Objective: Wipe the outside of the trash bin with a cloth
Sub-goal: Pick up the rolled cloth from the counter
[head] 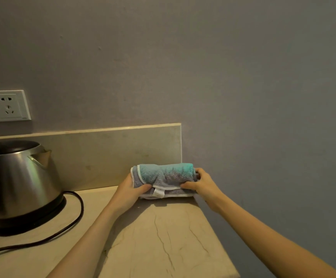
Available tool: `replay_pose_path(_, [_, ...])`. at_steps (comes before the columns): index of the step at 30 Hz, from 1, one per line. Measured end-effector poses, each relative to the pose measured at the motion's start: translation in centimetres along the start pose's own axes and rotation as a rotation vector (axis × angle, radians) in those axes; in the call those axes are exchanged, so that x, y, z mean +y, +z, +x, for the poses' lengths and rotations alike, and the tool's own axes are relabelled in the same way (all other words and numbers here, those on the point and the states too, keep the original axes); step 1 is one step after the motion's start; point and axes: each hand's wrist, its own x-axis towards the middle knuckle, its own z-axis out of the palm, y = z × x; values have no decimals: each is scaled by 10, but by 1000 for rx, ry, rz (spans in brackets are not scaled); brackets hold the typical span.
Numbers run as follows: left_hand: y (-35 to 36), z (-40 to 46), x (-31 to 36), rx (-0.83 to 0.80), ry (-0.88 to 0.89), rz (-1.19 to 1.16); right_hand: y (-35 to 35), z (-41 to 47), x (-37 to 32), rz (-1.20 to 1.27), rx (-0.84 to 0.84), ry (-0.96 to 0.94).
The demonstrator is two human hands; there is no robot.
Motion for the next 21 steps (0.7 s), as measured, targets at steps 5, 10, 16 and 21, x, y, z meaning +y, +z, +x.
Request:
replay_pose_path(5, [33,-11,34,113,133,66,-31,-35,-16,77,23,-3])
replay_pose_path(10, [68,-27,63,214,219,134,-72,-76,-28,96,22,-51])
replay_pose_path(16, [110,-34,91,83,207,-6,-135,-111,-45,209,-58,-112])
replay_pose_path(21, [177,-37,123,82,167,-199,-198,-129,-57,162,23,-130])
